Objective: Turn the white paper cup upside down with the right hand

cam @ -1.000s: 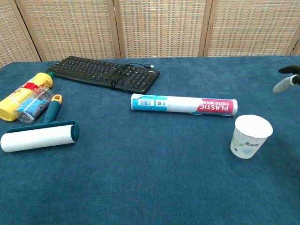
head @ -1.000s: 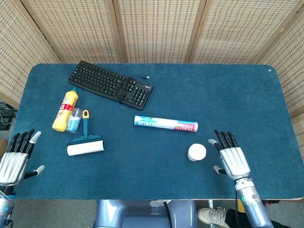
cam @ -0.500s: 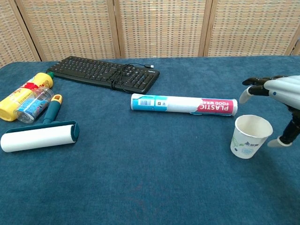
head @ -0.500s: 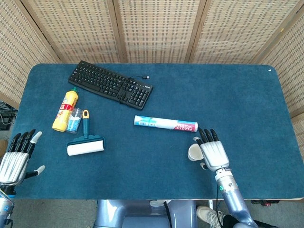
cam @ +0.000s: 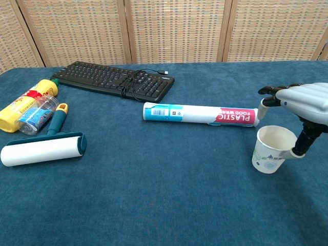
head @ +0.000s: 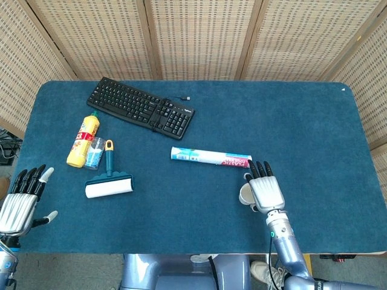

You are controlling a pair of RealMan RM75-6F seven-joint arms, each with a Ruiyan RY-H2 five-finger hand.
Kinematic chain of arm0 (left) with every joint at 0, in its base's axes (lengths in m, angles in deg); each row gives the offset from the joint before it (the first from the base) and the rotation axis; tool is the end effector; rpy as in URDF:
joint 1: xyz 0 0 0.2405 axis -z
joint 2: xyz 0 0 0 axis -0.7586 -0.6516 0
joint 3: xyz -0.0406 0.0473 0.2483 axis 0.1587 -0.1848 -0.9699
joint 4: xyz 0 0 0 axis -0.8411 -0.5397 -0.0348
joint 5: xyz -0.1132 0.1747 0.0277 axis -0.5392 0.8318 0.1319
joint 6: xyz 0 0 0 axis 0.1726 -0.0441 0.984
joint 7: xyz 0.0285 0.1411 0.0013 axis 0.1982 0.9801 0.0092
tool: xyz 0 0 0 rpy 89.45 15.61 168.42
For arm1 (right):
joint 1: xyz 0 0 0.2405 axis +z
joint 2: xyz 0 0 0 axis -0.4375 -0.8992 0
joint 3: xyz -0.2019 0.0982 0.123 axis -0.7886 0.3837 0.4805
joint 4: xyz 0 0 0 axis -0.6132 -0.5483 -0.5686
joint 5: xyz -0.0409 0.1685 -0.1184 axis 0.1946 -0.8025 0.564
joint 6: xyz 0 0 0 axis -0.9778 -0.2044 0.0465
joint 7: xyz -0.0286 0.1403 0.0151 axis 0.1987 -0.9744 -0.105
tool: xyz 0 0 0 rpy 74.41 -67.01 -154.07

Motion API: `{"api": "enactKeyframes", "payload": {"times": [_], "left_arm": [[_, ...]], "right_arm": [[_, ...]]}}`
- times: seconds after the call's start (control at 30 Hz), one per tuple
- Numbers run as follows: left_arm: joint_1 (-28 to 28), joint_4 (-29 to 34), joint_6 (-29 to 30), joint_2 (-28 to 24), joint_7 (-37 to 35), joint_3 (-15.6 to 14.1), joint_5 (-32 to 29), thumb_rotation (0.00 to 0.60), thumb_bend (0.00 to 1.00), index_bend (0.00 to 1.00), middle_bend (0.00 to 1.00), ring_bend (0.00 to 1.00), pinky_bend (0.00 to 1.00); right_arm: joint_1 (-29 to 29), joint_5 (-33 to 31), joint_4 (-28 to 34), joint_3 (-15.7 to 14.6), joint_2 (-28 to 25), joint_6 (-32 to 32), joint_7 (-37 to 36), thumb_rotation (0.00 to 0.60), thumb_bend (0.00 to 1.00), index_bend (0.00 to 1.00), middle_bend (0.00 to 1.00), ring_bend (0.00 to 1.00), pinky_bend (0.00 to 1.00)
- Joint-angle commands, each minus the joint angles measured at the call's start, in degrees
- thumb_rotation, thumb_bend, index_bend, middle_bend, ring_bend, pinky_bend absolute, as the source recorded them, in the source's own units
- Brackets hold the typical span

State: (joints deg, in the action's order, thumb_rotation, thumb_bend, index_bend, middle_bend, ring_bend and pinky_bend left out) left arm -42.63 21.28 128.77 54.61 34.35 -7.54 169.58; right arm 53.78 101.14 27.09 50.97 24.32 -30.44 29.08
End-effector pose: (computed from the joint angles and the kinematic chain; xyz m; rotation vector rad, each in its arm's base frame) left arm -0.3048 0.1827 0.1271 -1.5122 -0.8130 -0.8335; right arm -0.1727 -0.2699 0.0169 1.7051 -0.8520 0.6161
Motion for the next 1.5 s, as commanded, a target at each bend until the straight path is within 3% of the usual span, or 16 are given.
{"api": "enactKeyframes", "payload": {"times": [0.03,0.87,1.17,1.5], "left_arm": [[-0.02,0.00,0.03,-0.07,-0.19,0.04,-0.08,0.600,0.07,0.00,0.00,0.00,0.00],[0.12,-0.04,-0.18,-0.11,-0.44,-0.07,-0.07,0.600,0.08,0.00,0.00,0.00,0.00],[0.11,0.07,-0.10,0.03,0.18,-0.11,-0.01,0.600,0.08,0.00,0.00,0.00,0.00],[0.21,-0.14,-0.32,0.29,0.47,-0.12,-0.11,0.600,0.08,0.00,0.00,0.00,0.00]], "right_arm": [[0.31,-0.46,-0.57,-0.23,0.16,-0.40,0.51,0.600,0.20,0.33,0.00,0.00,0.08],[1.45,0.07,-1.99,-2.44,1.52,-2.70,-2.52,0.600,0.20,0.44,0.07,0.00,0.14],[0.36,0.10,0.17,1.10,0.51,-0.23,-16.65,0.600,0.20,0.45,0.08,0.00,0.13],[-0.57,-1.43,-4.11,4.60,3.93,4.14,-34.20,0.600,0.20,0.46,0.08,0.00,0.08]]}}
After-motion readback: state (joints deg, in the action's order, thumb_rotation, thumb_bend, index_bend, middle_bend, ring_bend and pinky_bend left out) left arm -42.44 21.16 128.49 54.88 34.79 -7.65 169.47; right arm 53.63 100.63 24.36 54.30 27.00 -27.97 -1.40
